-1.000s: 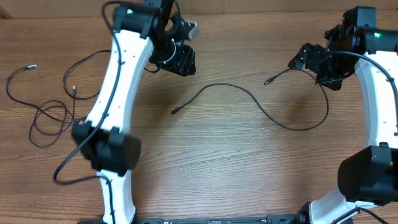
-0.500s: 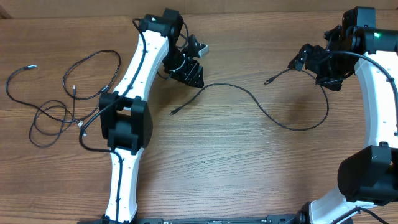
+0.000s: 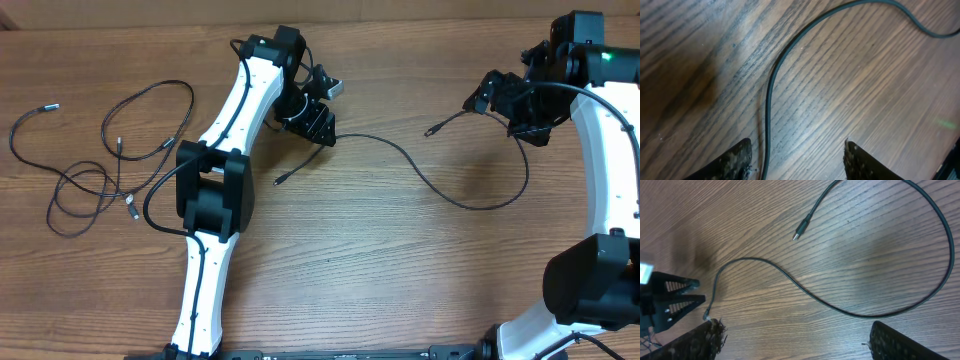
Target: Untangle cables
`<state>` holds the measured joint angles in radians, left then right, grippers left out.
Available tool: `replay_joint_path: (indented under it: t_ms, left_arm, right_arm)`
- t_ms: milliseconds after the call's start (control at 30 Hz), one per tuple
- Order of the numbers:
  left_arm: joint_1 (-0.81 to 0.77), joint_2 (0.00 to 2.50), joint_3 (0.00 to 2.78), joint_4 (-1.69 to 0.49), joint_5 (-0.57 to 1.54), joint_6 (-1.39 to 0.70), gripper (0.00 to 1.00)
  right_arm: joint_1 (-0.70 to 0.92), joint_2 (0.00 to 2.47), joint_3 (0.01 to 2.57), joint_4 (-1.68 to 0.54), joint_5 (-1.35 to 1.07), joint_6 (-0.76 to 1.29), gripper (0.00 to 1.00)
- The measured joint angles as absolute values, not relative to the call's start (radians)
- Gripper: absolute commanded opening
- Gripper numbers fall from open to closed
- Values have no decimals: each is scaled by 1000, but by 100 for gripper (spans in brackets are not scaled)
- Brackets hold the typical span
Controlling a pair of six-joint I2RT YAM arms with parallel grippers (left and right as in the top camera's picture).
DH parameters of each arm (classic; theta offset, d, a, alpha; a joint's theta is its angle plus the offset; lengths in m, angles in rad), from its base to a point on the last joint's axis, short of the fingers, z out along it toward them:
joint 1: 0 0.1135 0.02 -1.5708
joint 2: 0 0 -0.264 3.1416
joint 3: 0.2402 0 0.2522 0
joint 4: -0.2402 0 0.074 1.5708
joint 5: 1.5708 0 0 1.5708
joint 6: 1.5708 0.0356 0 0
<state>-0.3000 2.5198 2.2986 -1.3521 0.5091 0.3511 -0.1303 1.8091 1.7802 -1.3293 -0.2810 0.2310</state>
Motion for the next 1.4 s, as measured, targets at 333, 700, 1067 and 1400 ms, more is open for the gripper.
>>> replay_joint_path:
  t_ms: [333,700,1067,1400]
  left_arm:
    - [-328,2589,2300,-1351,467,323,50]
    - [-348,2589,2246,-1343,484,273,4]
    - [-346,2534,2290,-1338,411,85,4]
    - [-326,1993,2416,-1273,381,-9,4]
  right_arm:
    - [-130,1809,1780,-1336,-281,224,92]
    - [-130,1809,1780,-1328,-281,215,92]
    - [-130,1809,1780,-1318,-329,188,91]
    - [-86,1809,1780,-1308,-467,31,92]
